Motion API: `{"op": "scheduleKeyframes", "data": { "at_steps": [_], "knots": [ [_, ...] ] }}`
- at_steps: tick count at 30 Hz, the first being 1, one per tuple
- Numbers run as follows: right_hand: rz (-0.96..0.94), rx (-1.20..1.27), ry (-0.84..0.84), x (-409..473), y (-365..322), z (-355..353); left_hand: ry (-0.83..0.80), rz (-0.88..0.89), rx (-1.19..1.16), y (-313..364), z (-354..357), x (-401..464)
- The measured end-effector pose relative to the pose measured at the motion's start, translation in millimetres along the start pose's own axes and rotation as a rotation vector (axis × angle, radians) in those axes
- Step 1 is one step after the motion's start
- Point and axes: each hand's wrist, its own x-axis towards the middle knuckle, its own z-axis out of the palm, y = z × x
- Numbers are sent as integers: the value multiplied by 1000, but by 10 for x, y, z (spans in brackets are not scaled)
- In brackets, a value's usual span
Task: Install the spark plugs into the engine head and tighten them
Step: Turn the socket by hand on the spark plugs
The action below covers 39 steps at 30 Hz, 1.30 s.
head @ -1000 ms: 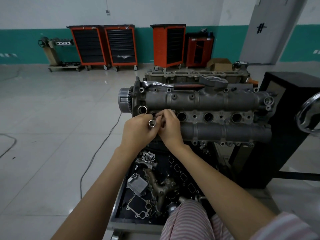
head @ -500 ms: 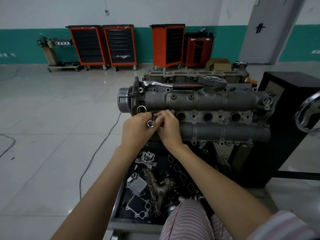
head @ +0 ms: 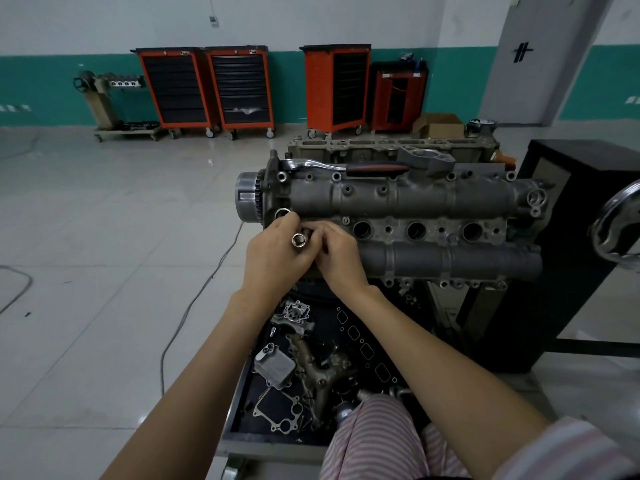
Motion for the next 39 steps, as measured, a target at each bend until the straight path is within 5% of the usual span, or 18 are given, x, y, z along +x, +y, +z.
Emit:
{"op": "scheduleKeyframes", "data": {
  "at_steps": [6,12,24,31,39],
  "knots": [
    [76,33,93,17,-44,41,33,60,59,32,2,27],
    [-47,-82,-78,-9,25,-13,17,98,12,-19,15,-19],
    [114,41,101,20,-47,38,41,33,-14,21,-13,20],
    [15,-29,-85,10,2,-15,60,56,-5,24,10,-1],
    [55,10,93,19,-25,33,26,16,-19,-5,10,-13]
  ]
}}
